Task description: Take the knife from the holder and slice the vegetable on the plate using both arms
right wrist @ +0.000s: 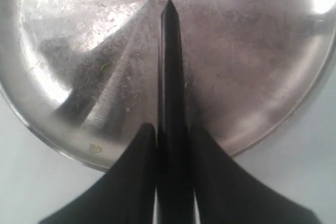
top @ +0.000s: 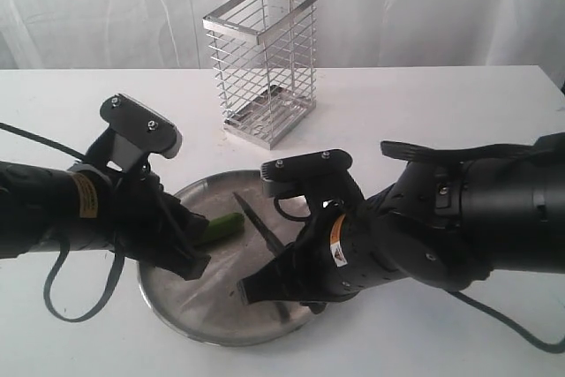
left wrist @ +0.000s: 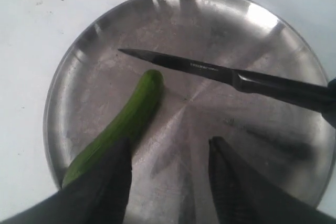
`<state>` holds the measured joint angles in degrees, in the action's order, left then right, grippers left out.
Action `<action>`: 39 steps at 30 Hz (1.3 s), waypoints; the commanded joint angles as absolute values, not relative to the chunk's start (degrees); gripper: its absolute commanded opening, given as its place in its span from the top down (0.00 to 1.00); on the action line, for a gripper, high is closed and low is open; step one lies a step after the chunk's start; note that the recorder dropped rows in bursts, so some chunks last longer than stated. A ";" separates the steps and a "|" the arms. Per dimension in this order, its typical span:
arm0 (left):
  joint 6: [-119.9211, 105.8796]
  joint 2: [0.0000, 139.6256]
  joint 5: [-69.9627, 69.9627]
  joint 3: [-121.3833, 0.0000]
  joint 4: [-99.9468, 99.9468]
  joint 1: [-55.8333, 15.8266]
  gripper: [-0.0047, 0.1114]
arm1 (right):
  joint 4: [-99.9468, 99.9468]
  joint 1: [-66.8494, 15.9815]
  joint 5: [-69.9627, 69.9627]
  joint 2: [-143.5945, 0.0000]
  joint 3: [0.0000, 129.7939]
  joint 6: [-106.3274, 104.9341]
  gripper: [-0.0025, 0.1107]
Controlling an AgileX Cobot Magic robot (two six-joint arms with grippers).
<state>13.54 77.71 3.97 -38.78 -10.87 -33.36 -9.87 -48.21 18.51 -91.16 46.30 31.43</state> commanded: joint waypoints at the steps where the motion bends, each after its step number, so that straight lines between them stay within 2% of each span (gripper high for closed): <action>1: 14.75 78.19 6.52 -39.06 -10.55 -33.15 0.48 | -10.59 -47.94 17.57 -90.99 46.23 31.71 0.98; 26: 14.75 78.64 6.47 -39.06 -10.55 -33.15 0.50 | -10.09 -50.23 18.79 -91.51 46.23 31.71 0.98; 27: 14.75 78.80 6.47 -39.06 -10.55 -33.15 0.52 | -10.09 -50.23 19.00 -91.61 46.23 31.71 0.98; 29: 14.86 79.52 7.54 -39.06 -10.12 -33.15 0.63 | -10.09 -50.23 19.00 -91.74 46.23 31.71 0.98; 30: 14.84 80.13 8.52 -39.06 -9.69 -33.15 0.70 | -10.09 -50.23 19.00 -91.74 46.23 31.71 0.98; 32: 14.74 81.22 12.14 -39.06 -9.58 -33.15 0.90 | -10.09 -50.23 19.12 -91.73 46.23 31.71 0.98; 33: 14.74 81.74 13.51 -39.21 -9.58 -33.15 0.96 | -10.09 -50.23 19.10 -91.73 46.23 31.61 0.98; 39: 16.54 87.67 13.50 -44.48 -7.73 -29.28 0.96 | -10.09 -50.23 19.60 -91.73 46.23 31.20 0.98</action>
<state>14.95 85.65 13.70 -42.46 -8.69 -30.96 -9.98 -50.06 19.05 -91.59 46.30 31.54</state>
